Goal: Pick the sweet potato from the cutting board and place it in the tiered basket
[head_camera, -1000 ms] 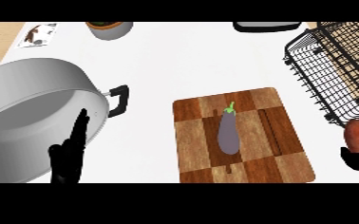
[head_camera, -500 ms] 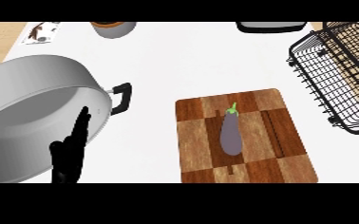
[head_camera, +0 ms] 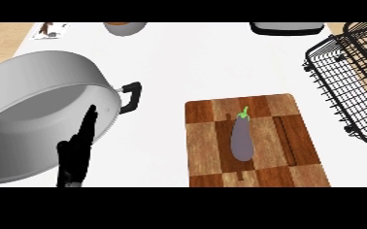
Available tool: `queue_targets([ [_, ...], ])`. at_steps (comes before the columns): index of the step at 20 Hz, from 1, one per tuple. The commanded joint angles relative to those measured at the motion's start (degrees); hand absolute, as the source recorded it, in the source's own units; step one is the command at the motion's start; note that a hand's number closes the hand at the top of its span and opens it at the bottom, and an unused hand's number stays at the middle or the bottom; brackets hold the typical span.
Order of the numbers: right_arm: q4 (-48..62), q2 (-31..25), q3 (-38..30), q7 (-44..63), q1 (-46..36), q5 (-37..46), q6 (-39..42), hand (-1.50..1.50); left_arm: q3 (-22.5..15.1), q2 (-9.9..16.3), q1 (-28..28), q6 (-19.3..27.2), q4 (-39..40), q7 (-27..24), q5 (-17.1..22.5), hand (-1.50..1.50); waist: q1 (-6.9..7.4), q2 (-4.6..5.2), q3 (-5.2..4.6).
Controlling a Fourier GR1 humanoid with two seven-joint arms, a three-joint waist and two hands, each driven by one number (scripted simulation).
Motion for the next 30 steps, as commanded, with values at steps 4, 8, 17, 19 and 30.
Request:
queue_targets([
  [4,12.48,-7.67,4.35,5.47,-9.11,1.32,0.73,1.5,-2.82,-2.29,-0.04,1.37,-0.84,4.76,-2.6,0.0,1.43,0.59,-0.17],
  [8,26.97,-9.59,6.98,-3.91,-14.0,1.78,-0.64,1.5,0.95,-0.49,-3.1,-1.17,2.46,3.65,-0.88,0.0,1.44,0.68,-0.14],
  [17,42.8,-7.33,21.44,-13.72,-27.06,6.47,-4.29,1.5,-1.29,-3.58,-0.15,-0.5,3.09,-0.55,-3.66,0.0,1.92,0.72,-0.15],
  [19,47.98,-6.37,21.99,-17.04,-28.54,7.9,-5.34,1.5,-0.3,-2.27,-0.45,-1.26,0.12,3.67,-2.82,0.0,1.69,0.63,-0.12],
  [30,69.39,1.63,26.54,-25.14,-40.15,14.6,-15.19,1.5,1.32,-2.46,-0.97,-2.81,-0.29,4.59,-2.87,0.0,1.6,0.66,-0.1],
])
